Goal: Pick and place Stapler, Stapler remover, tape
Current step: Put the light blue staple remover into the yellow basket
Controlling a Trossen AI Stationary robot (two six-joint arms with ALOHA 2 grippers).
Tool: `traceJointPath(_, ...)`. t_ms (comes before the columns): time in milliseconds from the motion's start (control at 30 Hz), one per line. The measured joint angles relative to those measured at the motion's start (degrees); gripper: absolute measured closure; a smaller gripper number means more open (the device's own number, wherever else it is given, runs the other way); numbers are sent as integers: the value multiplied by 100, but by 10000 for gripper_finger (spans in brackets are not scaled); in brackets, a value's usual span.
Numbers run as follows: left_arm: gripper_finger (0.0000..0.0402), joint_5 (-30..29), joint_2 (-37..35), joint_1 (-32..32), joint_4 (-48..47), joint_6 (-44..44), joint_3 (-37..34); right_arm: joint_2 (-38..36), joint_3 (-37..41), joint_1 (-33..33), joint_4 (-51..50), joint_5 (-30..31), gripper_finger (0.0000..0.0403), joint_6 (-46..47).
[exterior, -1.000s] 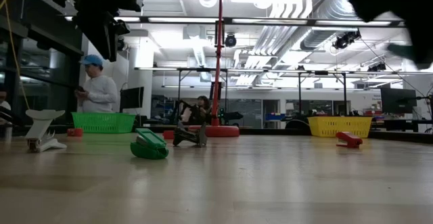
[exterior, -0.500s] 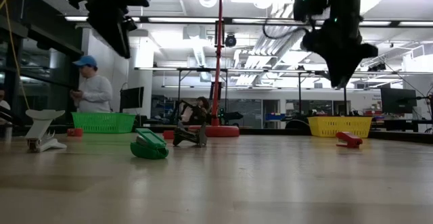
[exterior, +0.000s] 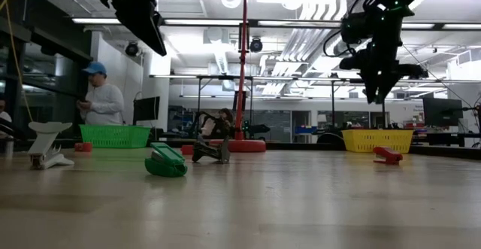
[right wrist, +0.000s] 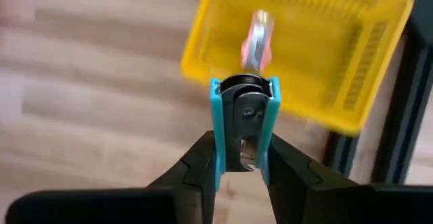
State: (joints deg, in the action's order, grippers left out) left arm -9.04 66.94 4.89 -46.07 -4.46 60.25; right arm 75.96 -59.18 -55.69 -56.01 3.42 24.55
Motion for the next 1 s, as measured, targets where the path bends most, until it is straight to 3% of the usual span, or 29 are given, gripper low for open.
traceJointPath(233,298,-173,0,0,46,173,0,647,0,-290,890,-43,316,-895)
traceJointPath(567,298,-177,0,0,38,635,0,1868,0,-576,1046,473,316,-1248)
traceJointPath(1000,298,-77,0,0,-44,778,0,2015,-15,-565,1268,441,279,-1432)
